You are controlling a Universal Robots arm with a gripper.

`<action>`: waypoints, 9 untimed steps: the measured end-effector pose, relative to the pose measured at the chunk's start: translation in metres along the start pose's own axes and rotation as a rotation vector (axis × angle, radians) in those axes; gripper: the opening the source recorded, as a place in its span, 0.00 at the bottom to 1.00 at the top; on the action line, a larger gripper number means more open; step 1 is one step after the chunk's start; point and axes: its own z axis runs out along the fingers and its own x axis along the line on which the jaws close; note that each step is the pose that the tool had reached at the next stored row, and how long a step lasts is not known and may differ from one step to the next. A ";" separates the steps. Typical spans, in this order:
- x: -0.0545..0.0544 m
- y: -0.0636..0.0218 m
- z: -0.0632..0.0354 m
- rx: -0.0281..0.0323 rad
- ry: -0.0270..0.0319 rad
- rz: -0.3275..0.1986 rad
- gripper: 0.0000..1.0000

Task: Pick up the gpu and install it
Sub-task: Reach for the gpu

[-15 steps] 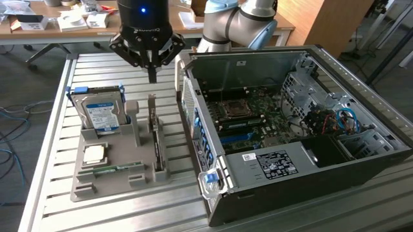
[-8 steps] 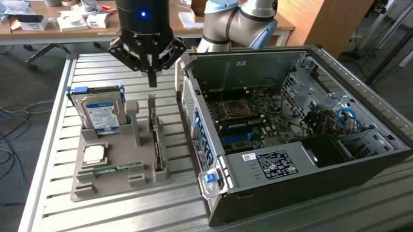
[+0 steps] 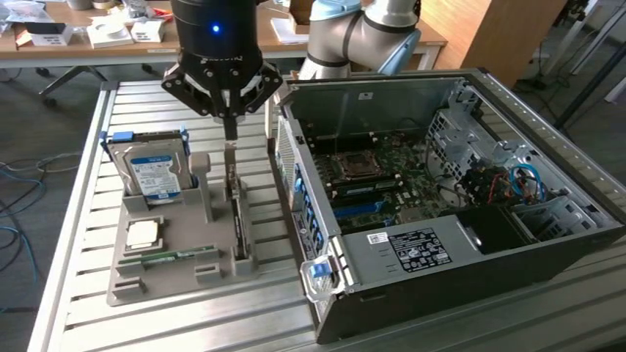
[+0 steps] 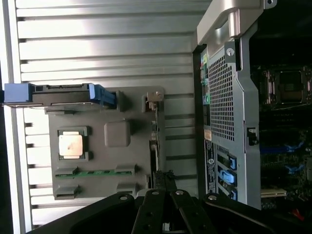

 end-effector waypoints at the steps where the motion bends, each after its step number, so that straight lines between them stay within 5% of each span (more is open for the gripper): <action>1: 0.000 -0.0017 0.0000 -0.0001 0.0000 0.000 0.11; 9: 0.001 -0.0133 -0.0002 0.0000 0.0000 0.000 0.11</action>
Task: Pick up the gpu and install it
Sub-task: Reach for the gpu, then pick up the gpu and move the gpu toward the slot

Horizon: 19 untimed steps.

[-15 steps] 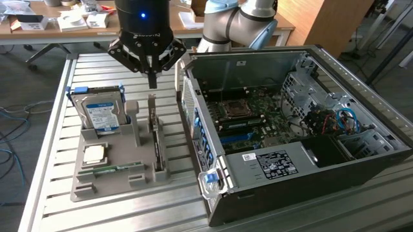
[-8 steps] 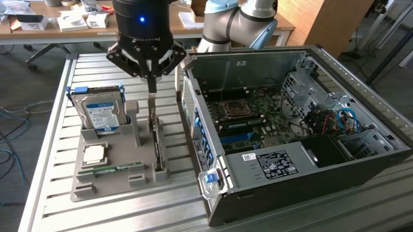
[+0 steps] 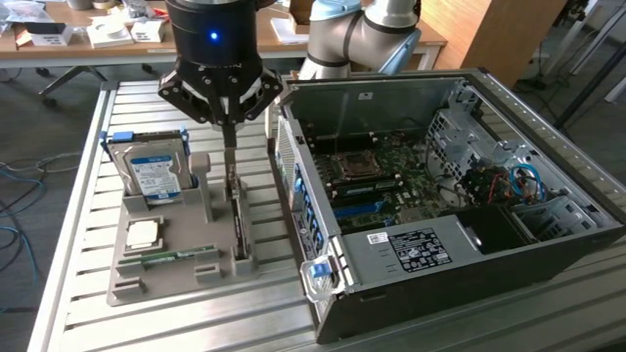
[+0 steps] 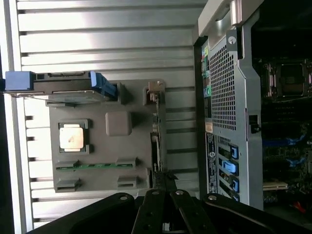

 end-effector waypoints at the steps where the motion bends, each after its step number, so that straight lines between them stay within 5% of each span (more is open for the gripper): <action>1: 0.000 -0.0013 0.0000 0.0000 0.0000 0.000 0.11; 8: 0.000 -0.0094 0.0003 -0.0001 0.0000 0.000 0.11; 19: 0.000 -0.0095 0.0003 0.0000 0.0000 0.000 0.11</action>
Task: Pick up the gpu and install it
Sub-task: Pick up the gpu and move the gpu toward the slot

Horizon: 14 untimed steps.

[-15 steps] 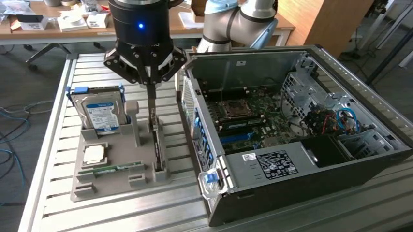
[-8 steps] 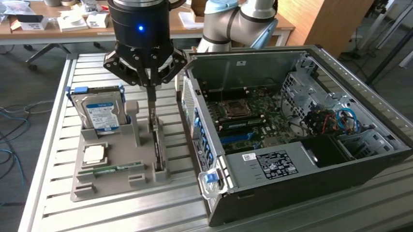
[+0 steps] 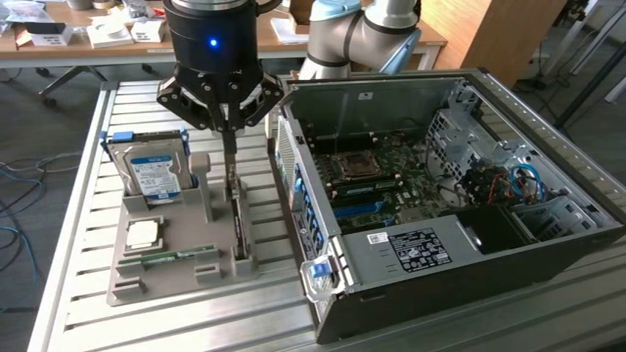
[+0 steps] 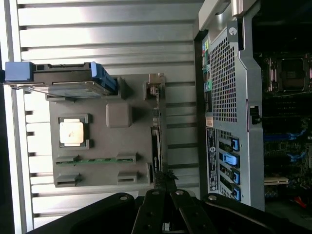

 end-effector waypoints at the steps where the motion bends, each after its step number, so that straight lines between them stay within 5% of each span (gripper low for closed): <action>1: 0.000 0.0000 0.0000 0.0000 0.0000 0.000 0.11; 4: 0.000 0.0000 0.0000 0.0001 0.0000 0.000 0.11; 9: 0.000 0.0000 0.0000 0.0001 0.0000 0.000 0.35; 14: 0.000 0.0000 0.0000 0.0001 0.0000 0.000 0.47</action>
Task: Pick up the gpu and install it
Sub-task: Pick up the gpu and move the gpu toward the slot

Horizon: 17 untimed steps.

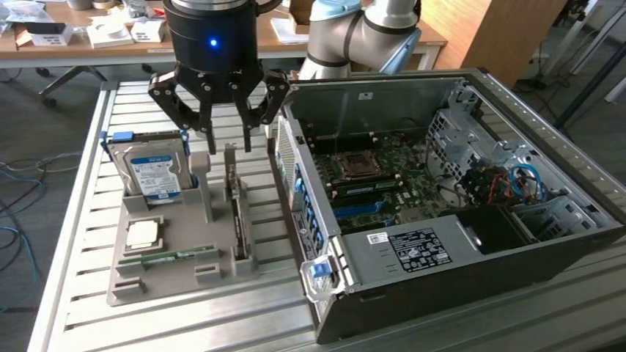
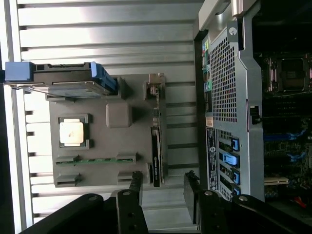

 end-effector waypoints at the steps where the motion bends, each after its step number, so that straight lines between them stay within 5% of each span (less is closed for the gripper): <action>1: 0.000 0.0000 0.0005 -0.0001 0.0000 0.000 0.47; 17: 0.001 -0.0013 0.0286 0.0000 -0.0001 0.000 0.47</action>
